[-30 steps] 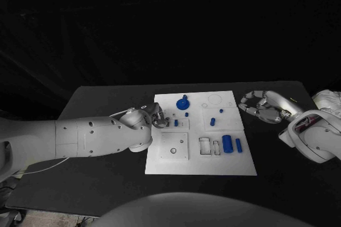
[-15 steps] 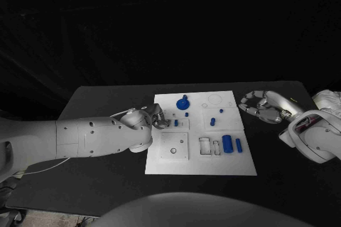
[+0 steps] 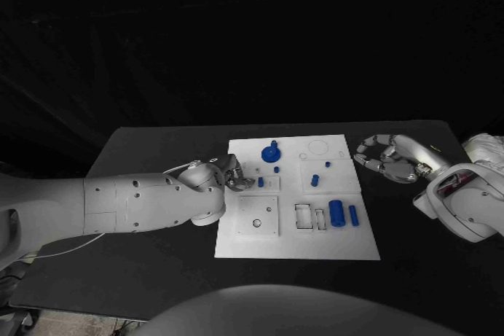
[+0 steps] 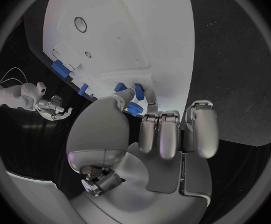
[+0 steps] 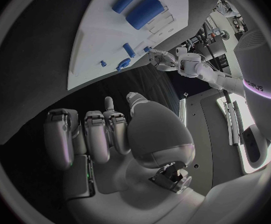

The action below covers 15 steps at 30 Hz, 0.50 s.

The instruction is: Assemble the parts on the task board

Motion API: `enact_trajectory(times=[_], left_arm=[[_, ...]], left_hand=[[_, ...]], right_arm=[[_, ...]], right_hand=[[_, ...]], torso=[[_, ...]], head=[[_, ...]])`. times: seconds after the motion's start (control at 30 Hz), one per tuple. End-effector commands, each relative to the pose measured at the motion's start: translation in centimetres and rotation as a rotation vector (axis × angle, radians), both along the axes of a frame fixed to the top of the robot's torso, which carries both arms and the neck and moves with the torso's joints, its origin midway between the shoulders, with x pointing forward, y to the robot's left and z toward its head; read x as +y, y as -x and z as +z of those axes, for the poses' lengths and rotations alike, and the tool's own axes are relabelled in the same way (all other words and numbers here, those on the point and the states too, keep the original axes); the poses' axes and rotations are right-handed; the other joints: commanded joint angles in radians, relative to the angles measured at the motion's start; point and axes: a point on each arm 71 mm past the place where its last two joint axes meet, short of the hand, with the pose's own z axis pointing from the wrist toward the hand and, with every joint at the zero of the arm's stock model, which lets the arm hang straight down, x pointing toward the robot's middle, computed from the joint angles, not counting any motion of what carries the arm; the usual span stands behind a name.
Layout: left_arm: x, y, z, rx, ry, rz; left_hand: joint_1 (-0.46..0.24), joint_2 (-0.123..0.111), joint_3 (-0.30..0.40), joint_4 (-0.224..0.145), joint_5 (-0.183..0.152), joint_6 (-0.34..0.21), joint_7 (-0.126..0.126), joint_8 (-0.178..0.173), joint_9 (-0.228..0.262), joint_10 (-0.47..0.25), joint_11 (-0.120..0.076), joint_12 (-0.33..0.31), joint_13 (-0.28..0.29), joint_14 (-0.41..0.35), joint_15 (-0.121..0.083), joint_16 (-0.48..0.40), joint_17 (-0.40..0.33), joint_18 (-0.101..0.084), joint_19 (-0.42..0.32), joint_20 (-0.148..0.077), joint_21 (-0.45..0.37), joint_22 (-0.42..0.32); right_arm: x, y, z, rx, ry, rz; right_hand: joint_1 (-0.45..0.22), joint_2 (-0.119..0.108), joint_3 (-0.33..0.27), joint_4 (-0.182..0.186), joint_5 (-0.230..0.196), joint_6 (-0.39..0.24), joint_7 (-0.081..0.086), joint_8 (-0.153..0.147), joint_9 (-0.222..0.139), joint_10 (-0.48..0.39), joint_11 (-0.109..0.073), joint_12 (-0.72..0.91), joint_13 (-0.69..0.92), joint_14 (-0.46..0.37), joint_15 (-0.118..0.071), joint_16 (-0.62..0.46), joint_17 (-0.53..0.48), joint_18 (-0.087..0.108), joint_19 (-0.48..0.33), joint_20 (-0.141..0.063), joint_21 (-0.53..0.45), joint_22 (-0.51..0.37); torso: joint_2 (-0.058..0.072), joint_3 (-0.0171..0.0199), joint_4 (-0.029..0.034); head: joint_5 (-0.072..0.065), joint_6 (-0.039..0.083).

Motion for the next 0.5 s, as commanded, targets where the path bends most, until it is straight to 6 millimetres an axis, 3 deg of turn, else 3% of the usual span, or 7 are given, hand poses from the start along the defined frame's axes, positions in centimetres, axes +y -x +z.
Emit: enact_trajectory(times=[0.03, 0.33, 0.5], left_arm=[[-0.09, 0.11, -0.07, 0.013, -0.001, -0.006], [0.01, 0.26, -0.12, 0.028, 0.011, -0.002], [-0.01, 0.37, -0.19, 0.049, 0.013, -0.005]], left_hand=[[-0.015, 0.000, -0.023, 0.000, -0.008, -0.006, 0.008, 0.000, -0.003, 0.104, 0.008, -0.004, 0.263, 0.105, 0.002, 0.002, 0.263, -0.011, 0.023, 0.004, -0.004, 0.215], [-0.038, 0.009, -0.096, 0.000, 0.005, -0.033, 0.018, -0.027, -0.026, 0.104, 0.016, -0.004, 0.263, 0.105, 0.008, 0.002, 0.263, -0.011, 0.023, 0.009, -0.005, 0.214], [-0.011, 0.006, -0.126, -0.002, 0.024, -0.044, 0.022, -0.045, -0.042, 0.104, 0.019, -0.004, 0.263, 0.105, 0.010, 0.002, 0.263, -0.011, 0.025, 0.011, -0.003, 0.215]], right_arm=[[0.09, 0.05, -0.01, -0.004, 0.004, 0.010], [0.05, 0.05, -0.03, -0.001, 0.006, 0.009], [0.05, 0.05, -0.04, 0.000, 0.006, 0.009]], right_hand=[[0.009, 0.003, 0.000, -0.005, 0.005, -0.007, -0.002, 0.007, 0.001, 0.104, 0.008, 0.004, 0.263, 0.106, 0.009, 0.003, 0.263, 0.019, 0.008, 0.009, -0.003, 0.219], [0.011, 0.002, 0.000, -0.006, 0.006, -0.008, -0.002, 0.008, 0.001, 0.104, 0.008, 0.004, 0.263, 0.106, 0.009, 0.003, 0.263, 0.019, 0.007, 0.009, -0.004, 0.218], [0.011, 0.002, 0.000, -0.006, 0.006, -0.008, -0.002, 0.008, 0.001, 0.104, 0.008, 0.004, 0.263, 0.106, 0.009, 0.003, 0.263, 0.019, 0.007, 0.009, -0.004, 0.218]], torso=[[0.000, 0.0000, -0.0002], [0.000, 0.0000, 0.0000], [0.001, -0.0003, 0.0000]], head=[[0.001, 0.000], [0.001, 0.000], [0.002, 0.000]])
